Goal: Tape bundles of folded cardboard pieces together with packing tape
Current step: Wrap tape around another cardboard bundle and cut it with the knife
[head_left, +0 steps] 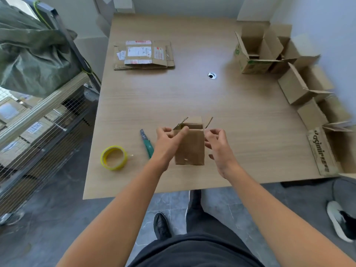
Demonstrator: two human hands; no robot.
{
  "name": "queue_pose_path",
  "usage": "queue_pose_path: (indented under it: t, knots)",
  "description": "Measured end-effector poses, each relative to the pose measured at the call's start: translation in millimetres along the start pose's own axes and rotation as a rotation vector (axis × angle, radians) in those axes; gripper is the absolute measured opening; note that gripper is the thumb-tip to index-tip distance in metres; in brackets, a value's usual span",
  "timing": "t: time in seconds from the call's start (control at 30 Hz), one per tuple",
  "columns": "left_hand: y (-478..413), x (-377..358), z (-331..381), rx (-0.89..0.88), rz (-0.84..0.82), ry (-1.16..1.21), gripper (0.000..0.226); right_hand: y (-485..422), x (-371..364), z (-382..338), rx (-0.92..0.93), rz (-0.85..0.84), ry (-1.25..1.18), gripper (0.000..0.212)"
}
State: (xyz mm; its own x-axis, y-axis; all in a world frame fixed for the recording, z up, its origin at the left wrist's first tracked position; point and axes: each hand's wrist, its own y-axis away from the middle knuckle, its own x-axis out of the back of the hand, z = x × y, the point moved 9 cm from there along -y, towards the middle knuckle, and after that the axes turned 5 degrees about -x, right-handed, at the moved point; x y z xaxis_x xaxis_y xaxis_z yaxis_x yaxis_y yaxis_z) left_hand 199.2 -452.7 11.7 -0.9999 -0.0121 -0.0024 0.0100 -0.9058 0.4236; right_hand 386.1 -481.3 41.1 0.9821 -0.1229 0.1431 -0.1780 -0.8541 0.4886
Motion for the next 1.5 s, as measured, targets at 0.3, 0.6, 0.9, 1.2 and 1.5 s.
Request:
queue_pose_path:
  t: [0.3,0.6,0.9,1.2,1.5]
  knots:
    - [54.2,15.2,-40.2,-0.068,0.341,-0.091,0.022,33.5,20.4,49.2,-0.027,0.168,0.135,0.043]
    - [51.1,-8.3,-43.0,-0.359,0.110,-0.720,0.042,20.2,53.1,68.8,0.171,0.055,0.480,0.051]
    - [38.1,-30.0,-48.7,-0.272,-0.204,-1.185,0.124,-6.5,50.0,69.5,0.340,-0.196,0.897,0.099]
    - [34.5,-42.5,-57.9,-0.418,-0.076,-1.286,0.121,-9.8,38.7,88.9,0.468,-0.126,1.140,0.111]
    - [-10.8,-55.2,-61.6,-0.038,0.072,-0.107,0.069,-27.8,81.4,52.5,0.458,-0.025,1.247,0.101]
